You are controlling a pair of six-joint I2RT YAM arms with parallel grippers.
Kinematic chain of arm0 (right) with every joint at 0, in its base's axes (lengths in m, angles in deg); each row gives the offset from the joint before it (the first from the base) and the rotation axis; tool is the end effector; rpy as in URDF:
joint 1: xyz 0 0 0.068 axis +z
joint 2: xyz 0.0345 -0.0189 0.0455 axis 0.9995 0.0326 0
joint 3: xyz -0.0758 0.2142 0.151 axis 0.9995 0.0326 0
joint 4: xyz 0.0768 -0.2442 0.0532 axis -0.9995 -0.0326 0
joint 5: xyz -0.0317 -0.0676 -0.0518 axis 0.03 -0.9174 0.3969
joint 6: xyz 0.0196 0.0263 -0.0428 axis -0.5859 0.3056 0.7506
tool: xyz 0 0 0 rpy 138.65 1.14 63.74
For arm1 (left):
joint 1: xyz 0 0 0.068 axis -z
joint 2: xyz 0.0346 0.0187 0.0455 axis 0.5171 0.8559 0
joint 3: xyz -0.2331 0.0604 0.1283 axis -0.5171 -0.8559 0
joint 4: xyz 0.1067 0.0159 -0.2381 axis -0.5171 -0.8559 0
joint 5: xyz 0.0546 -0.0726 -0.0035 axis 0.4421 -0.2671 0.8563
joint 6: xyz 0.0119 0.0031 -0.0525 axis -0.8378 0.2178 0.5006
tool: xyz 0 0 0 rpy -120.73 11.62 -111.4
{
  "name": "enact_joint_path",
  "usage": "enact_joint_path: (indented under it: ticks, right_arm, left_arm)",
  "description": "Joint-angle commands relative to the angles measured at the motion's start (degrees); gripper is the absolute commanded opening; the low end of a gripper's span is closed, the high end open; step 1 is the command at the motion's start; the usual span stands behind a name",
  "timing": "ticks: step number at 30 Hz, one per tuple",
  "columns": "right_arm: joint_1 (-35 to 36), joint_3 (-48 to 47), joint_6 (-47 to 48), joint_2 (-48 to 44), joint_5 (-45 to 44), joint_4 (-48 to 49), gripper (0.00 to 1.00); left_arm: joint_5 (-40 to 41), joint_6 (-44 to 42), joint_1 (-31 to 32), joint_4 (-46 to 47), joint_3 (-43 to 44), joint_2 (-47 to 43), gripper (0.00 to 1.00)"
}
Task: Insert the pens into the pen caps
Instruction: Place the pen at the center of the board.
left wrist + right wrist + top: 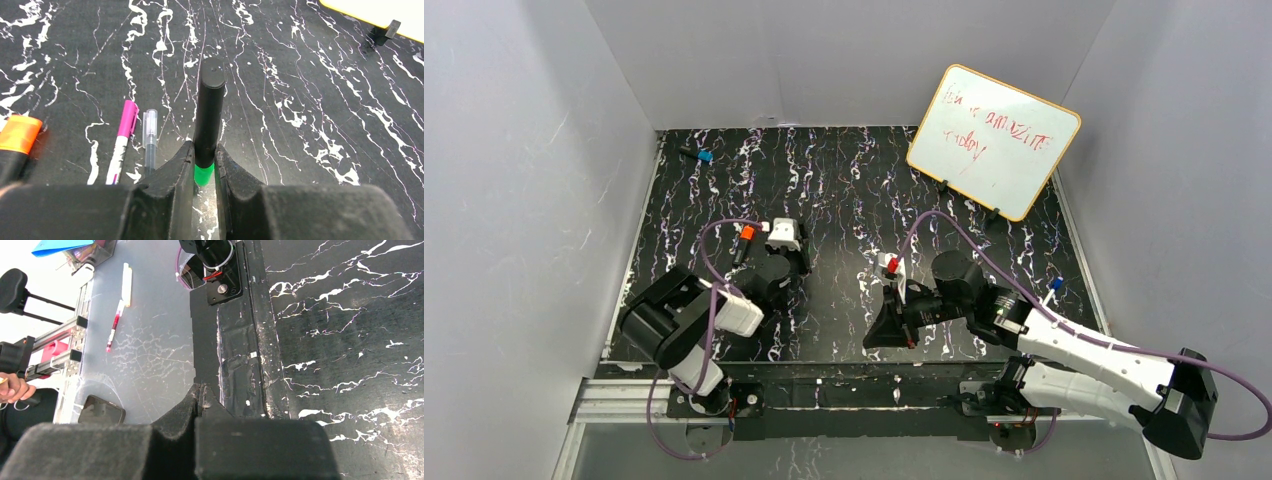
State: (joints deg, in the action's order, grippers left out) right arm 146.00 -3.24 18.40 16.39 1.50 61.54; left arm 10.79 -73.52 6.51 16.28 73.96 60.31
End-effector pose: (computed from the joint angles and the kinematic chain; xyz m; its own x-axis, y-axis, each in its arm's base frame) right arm 0.0908 0.1844 0.2831 -0.4427 -0.2689 -0.8554 -0.8911 0.0255 0.4532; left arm 0.2152 -0.1470 0.1636 -0.0593 -0.1823 -0.9815 0.2102 0.9589 -0.1908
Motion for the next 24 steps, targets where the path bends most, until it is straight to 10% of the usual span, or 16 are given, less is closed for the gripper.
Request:
enact_joint_path:
  ticks: [1,24]
  right_arm:
    - [0.0,1.1,-0.3,0.5,1.2,3.0,0.01]
    - [-0.1,0.7,0.9,0.6,1.0,1.6,0.01]
  left_arm:
    - [5.1,2.3,2.0,8.9,-0.9,4.3,0.00]
    - [10.4,3.6,5.7,8.4,-1.4,13.2,0.00]
